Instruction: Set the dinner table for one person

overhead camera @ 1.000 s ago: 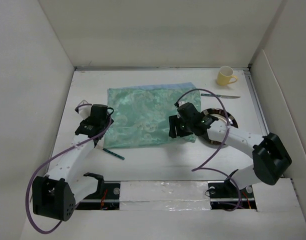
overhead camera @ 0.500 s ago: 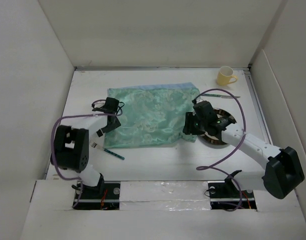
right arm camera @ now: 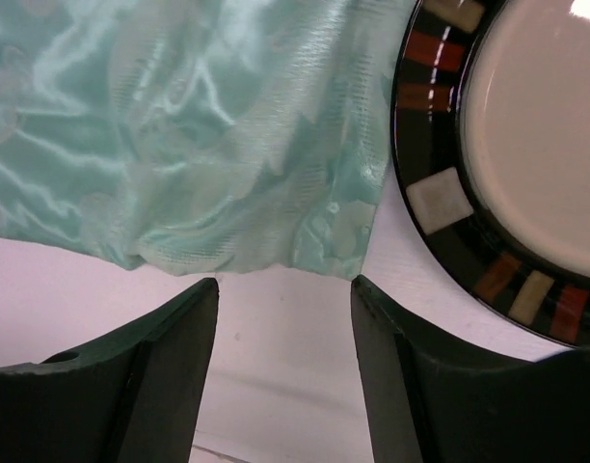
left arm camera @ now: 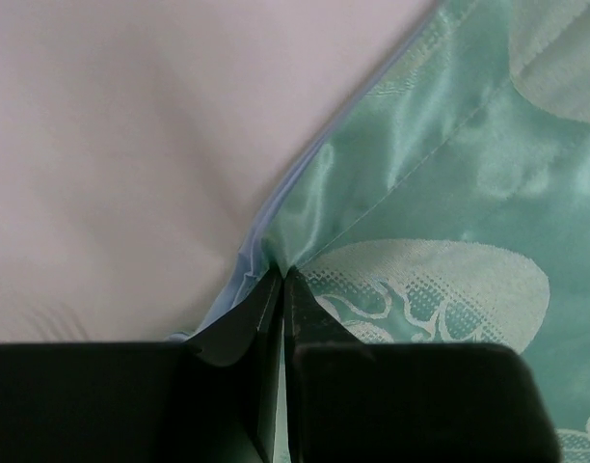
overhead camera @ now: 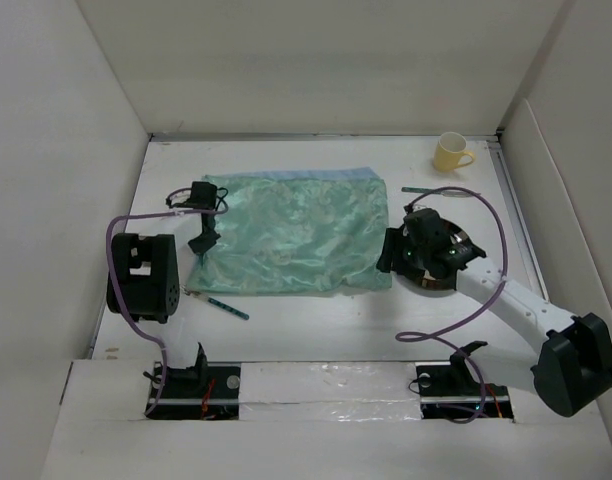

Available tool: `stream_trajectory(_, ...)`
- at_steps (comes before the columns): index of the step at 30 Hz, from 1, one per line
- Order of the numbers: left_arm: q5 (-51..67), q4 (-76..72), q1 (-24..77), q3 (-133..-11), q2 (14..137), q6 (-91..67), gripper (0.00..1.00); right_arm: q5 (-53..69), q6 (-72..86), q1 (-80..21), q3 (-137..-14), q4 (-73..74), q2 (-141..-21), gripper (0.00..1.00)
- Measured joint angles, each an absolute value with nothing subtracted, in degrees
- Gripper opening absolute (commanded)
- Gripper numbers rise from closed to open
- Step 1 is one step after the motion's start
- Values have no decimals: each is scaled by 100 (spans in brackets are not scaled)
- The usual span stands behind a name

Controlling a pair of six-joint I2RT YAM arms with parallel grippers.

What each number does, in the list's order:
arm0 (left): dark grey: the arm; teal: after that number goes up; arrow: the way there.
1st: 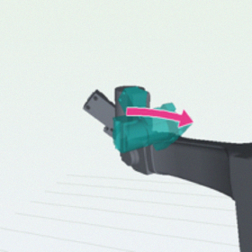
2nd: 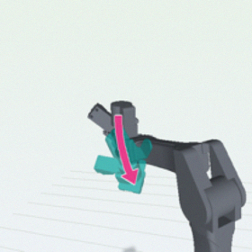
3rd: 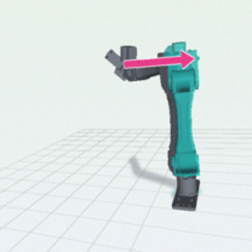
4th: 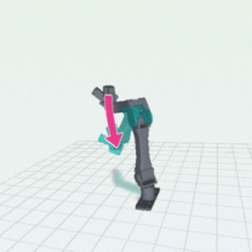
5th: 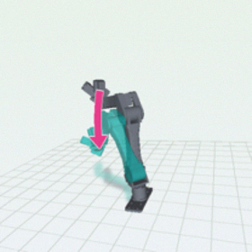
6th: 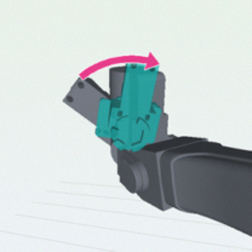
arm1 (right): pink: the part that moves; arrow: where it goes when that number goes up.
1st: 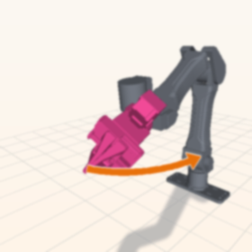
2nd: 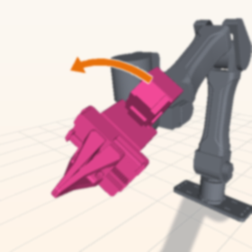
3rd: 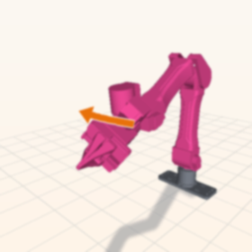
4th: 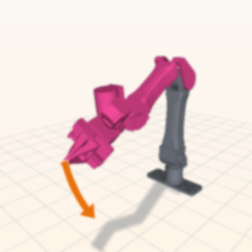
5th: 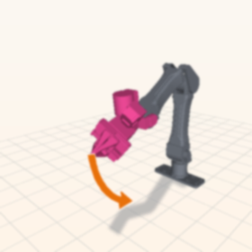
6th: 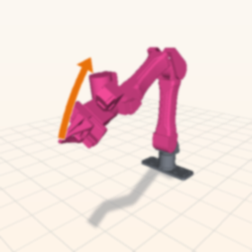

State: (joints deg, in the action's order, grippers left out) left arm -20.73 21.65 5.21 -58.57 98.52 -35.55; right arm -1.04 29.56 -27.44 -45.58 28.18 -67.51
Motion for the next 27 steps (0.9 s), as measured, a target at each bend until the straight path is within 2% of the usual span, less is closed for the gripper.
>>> stream_trajectory(2,-2078,2161,316,-5857,9852,-3544,0,-97,3024,-2740,-4449,2825,-6753,63)
stream_trajectory(6,-2091,2165,150,-5857,9850,-3494,12,-5,3135,-2733,-4292,2818,-6904,64)
stream_trajectory(9,-2067,2137,154,-5865,9843,-3426,24,80,3201,-2733,-4257,2729,-7290,64)
stream_trajectory(10,-2064,2130,156,-5881,9841,-3404,34,108,3232,-2733,-4241,2687,-7439,63)
stream_trajectory(12,-2060,2128,172,-5968,9841,-3352,47,148,3288,-2733,-4217,2613,-7706,60)
stream_trajectory(13,-2062,2123,178,-6027,9841,-3345,47,156,3312,-2731,-4215,2585,-7822,57)
stream_trajectory(14,-2060,2112,176,-6101,9841,-3343,47,165,3341,-2727,-4213,2541,-7922,46)
stream_trajectory(16,-2018,2064,134,-6213,9839,-3332,47,172,3417,-2716,-4213,2423,-8088,32)
stream_trajectory(17,-1984,2034,93,-6252,9839,-3330,47,163,3450,-2709,-4213,2381,-8152,18)
stream_trajectory(19,-1925,1994,8,-6276,9839,-3323,47,123,3509,-2705,-4213,2300,-8250,5)
stream_trajectory(22,-1791,1957,-303,-6274,9839,-3293,47,12,3594,-2705,-4213,2248,-8296,0)
stream_trajectory(27,-1623,1911,-421,-6274,9841,-3260,47,-272,3706,-2655,-4213,2309,-8090,0)
